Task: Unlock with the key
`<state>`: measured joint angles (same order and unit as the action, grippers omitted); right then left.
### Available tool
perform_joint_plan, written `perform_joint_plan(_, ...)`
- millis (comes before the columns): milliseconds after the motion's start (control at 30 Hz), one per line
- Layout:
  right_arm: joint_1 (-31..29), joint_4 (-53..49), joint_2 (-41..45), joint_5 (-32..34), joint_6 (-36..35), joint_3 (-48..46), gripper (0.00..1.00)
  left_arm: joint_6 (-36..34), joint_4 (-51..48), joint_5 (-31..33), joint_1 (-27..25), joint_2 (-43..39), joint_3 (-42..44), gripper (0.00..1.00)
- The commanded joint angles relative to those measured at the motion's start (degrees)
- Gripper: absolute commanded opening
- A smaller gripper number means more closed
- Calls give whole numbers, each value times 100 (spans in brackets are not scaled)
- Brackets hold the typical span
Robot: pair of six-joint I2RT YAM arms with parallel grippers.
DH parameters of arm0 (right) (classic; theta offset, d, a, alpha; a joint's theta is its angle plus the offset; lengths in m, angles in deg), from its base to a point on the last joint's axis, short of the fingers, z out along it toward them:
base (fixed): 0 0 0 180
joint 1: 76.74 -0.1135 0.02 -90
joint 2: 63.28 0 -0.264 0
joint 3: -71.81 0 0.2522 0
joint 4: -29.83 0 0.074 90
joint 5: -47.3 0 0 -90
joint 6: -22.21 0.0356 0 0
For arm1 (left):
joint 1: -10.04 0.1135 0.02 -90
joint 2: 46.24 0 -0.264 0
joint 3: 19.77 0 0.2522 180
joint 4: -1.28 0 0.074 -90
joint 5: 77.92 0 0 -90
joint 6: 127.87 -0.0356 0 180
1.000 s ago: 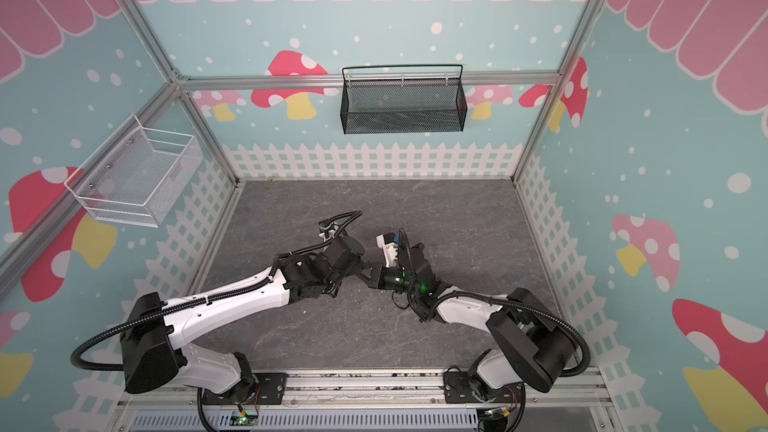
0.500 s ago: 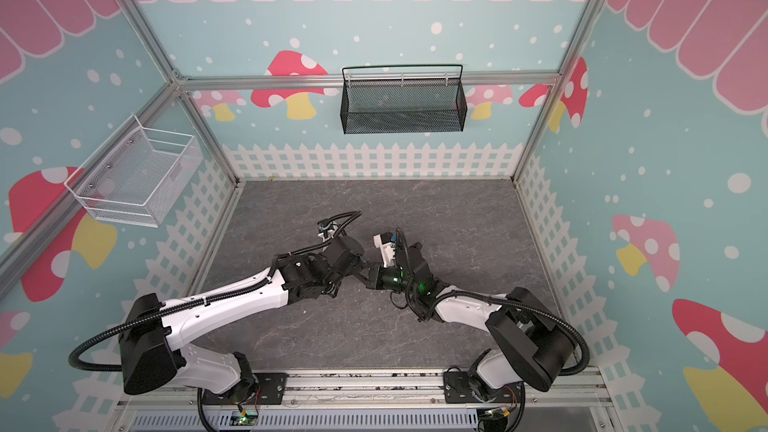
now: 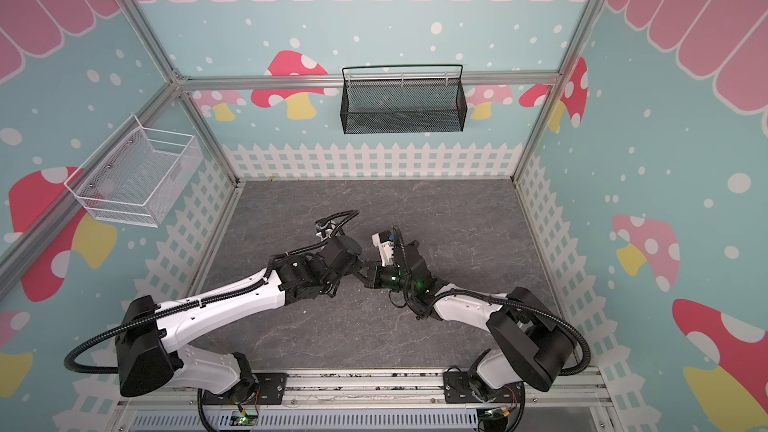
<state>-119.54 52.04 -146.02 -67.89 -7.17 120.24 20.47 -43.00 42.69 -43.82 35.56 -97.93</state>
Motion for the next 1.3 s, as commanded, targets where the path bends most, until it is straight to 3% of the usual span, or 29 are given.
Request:
perform_joint_plan(0,9,-86,-31,128,-64,156,0,107,3,68,-1,-129,77,0)
perform_joint_plan(1267,-61,-148,-67,-4,-99,286,0,89,-51,198,87,-24,18,0)
